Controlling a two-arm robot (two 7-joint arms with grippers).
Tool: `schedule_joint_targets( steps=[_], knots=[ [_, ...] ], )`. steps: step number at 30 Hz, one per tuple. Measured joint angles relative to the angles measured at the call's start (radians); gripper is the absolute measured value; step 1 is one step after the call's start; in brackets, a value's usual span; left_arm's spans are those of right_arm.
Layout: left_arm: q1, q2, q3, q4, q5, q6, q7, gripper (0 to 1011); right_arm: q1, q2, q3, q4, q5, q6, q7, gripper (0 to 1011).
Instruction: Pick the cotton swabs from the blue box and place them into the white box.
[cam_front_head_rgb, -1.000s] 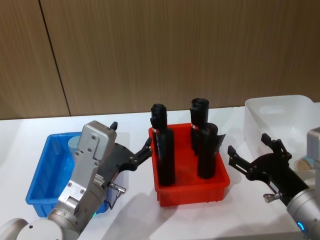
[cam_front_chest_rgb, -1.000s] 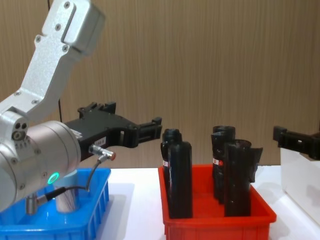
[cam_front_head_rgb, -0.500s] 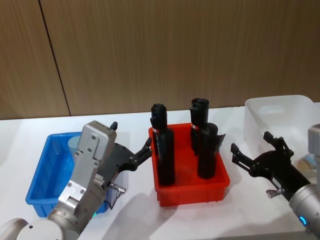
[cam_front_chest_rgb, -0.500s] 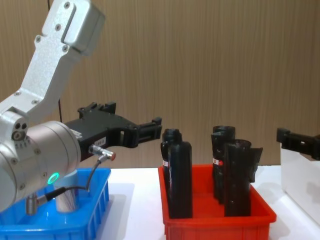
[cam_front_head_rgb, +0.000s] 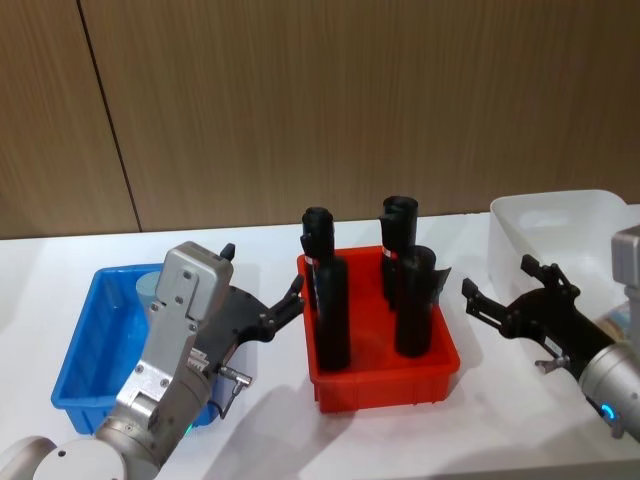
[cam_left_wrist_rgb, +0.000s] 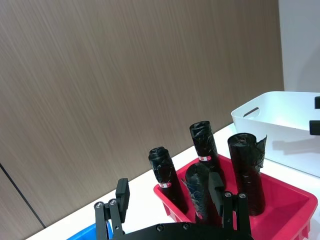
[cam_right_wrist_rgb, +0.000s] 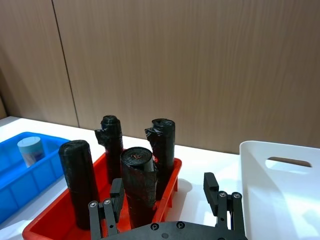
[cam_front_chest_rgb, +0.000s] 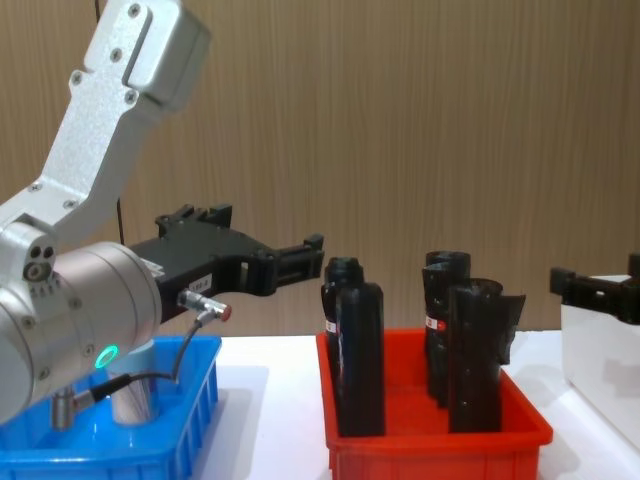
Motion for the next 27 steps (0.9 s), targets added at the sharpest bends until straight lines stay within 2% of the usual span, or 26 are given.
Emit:
schedule_joint_targets(
  steps=[10,19,27],
  knots=[
    [0.000,0.000,0.000,0.000,0.000,0.000,0.000,1000,0.081,-0.011,0.004,0.117,0.026,-0.001,0.144,1001],
    [0.000,0.000,0.000,0.000,0.000,0.000,0.000,1000,0.176,-0.039,-0.014,0.253,0.026,-0.007,0.278,1002],
    [0.000,0.000,0.000,0.000,0.000,0.000,0.000,999,0.253,-0.069,-0.032,0.361,0.009,-0.016,0.333,1002]
  ],
)
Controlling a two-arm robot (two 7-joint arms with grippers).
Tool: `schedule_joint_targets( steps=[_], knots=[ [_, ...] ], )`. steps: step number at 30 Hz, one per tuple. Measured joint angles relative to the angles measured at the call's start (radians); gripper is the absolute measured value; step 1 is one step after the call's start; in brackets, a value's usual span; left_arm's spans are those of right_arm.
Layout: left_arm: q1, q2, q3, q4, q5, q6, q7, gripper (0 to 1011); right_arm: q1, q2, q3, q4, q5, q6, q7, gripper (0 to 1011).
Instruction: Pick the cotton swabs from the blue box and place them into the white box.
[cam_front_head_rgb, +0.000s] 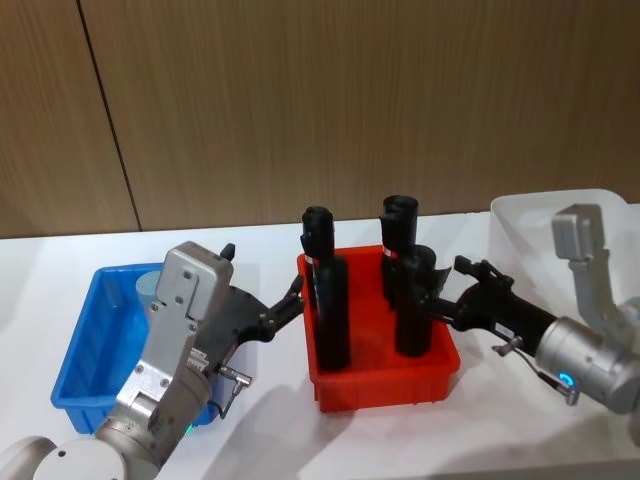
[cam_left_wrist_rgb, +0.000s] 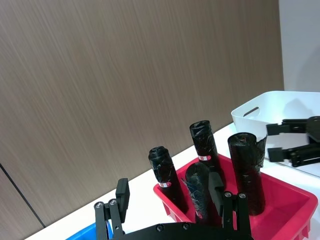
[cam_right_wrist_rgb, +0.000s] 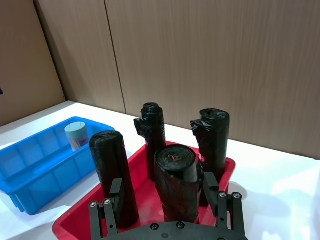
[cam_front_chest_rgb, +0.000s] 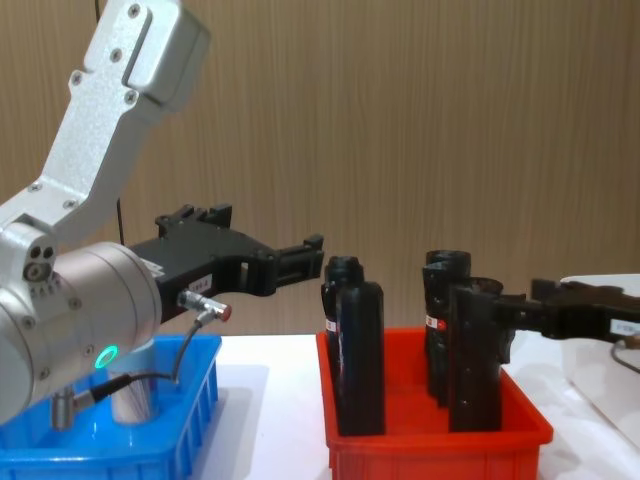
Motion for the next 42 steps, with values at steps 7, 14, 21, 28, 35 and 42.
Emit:
schedule_joint_targets(
  steps=[7,14,21,28,35,42],
  knots=[
    [0.000,0.000,0.000,0.000,0.000,0.000,0.000,1000,0.061,-0.023,-0.012,0.087,-0.014,-0.012,0.014,1001],
    [0.000,0.000,0.000,0.000,0.000,0.000,0.000,1000,0.121,-0.045,-0.020,0.174,-0.026,-0.028,0.016,1001],
    [0.000,0.000,0.000,0.000,0.000,0.000,0.000,1000,0.175,-0.065,-0.029,0.260,-0.038,-0.049,0.016,1001],
    [0.000,0.000,0.000,0.000,0.000,0.000,0.000,1000,0.230,-0.087,-0.039,0.355,-0.047,-0.075,0.019,1002],
    [0.000,0.000,0.000,0.000,0.000,0.000,0.000,1000,0.269,-0.103,-0.048,0.428,-0.056,-0.098,0.024,882],
    [0.000,0.000,0.000,0.000,0.000,0.000,0.000,1000,0.295,-0.114,-0.055,0.478,-0.061,-0.118,0.030,649]
  ],
)
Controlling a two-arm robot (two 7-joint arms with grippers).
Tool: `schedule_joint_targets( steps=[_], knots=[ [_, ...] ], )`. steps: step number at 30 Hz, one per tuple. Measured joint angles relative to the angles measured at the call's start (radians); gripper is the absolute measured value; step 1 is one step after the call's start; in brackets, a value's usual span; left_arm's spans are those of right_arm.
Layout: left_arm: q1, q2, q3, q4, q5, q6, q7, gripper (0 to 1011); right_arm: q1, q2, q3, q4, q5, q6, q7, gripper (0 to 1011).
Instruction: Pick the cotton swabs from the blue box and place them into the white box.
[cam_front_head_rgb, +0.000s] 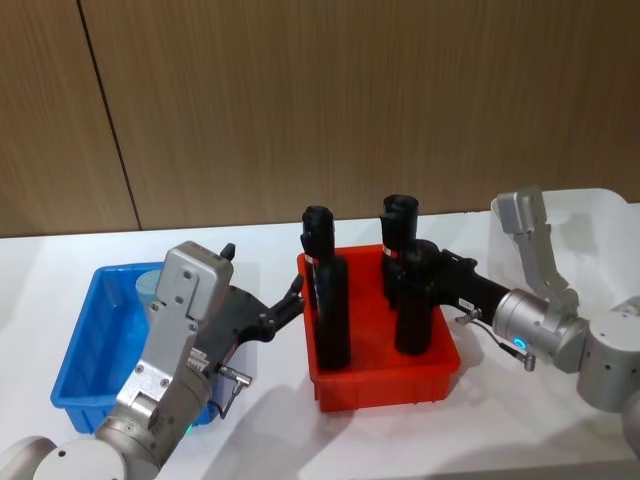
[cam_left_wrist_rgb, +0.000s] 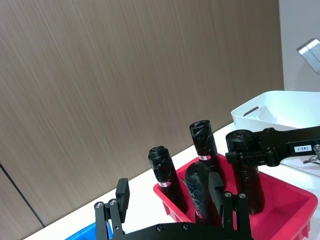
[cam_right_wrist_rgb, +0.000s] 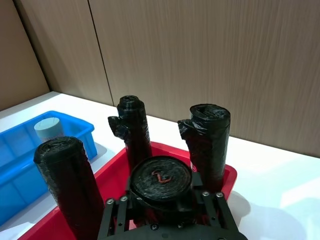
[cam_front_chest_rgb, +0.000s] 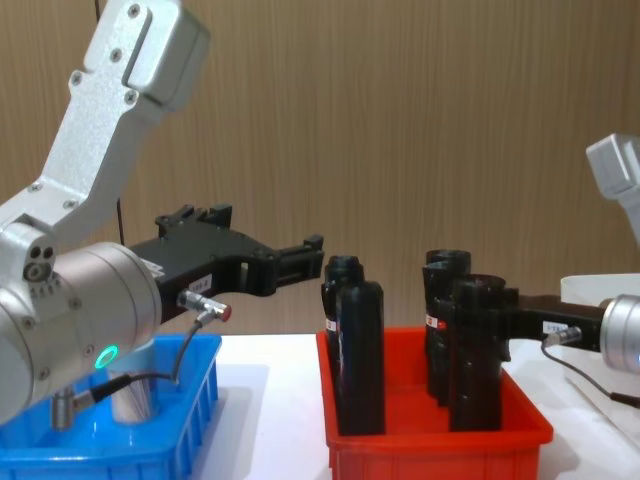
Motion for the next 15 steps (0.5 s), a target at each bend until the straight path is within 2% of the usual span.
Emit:
schedule_joint_targets(
  steps=[3,9,15],
  knots=[
    [0.000,0.000,0.000,0.000,0.000,0.000,0.000,1000,0.004,-0.002,-0.001,0.006,-0.001,-0.004,0.001,554],
    [0.000,0.000,0.000,0.000,0.000,0.000,0.000,1000,-0.001,0.001,-0.001,-0.016,0.005,-0.006,0.001,527],
    [0.000,0.000,0.000,0.000,0.000,0.000,0.000,1000,-0.032,0.014,0.008,-0.101,0.022,0.007,-0.009,515]
  ],
)
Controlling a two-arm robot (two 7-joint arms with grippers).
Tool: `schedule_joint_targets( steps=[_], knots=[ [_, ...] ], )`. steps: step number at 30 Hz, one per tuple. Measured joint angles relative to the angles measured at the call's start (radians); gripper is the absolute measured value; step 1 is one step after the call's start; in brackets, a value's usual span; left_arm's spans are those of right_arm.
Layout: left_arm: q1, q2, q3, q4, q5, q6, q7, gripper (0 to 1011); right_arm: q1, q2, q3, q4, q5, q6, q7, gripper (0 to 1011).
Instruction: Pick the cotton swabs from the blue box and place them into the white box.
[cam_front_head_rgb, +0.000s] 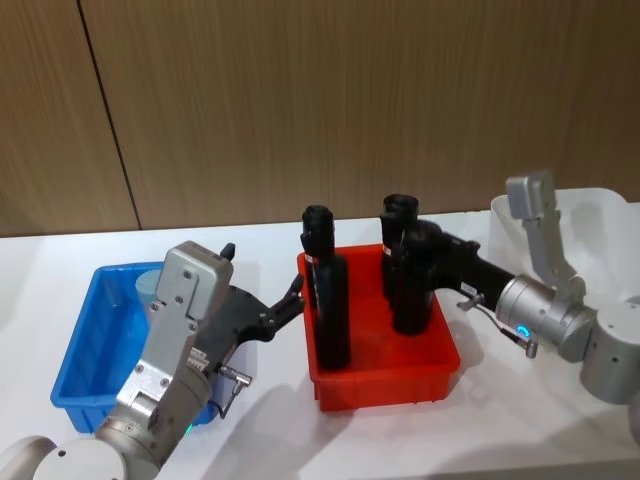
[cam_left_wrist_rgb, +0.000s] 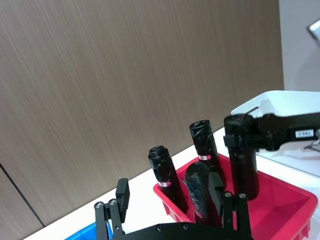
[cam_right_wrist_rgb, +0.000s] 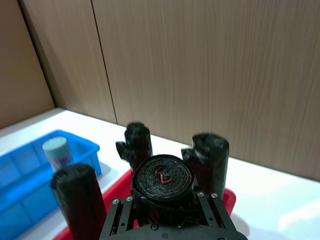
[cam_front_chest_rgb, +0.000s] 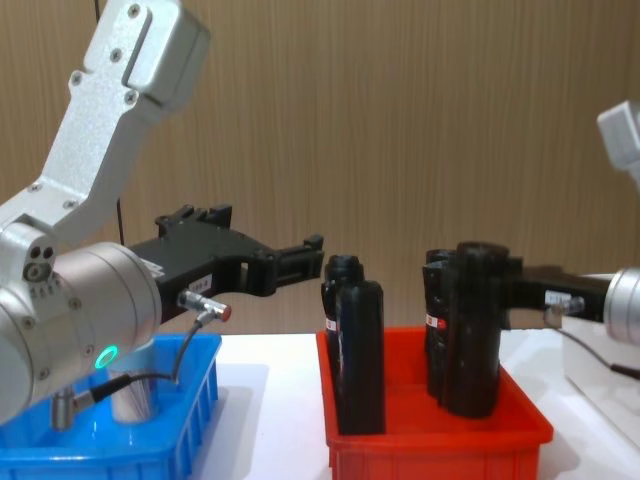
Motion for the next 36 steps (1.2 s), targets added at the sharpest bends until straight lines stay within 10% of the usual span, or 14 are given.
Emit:
schedule_joint_targets(
  steps=[21,36],
  knots=[
    [0.000,0.000,0.000,0.000,0.000,0.000,0.000,1000,-0.155,0.100,0.071,-0.489,0.075,0.091,-0.115,515],
    [0.000,0.000,0.000,0.000,0.000,0.000,0.000,1000,-0.216,0.171,0.130,-0.644,0.050,0.144,-0.260,515]
  ],
)
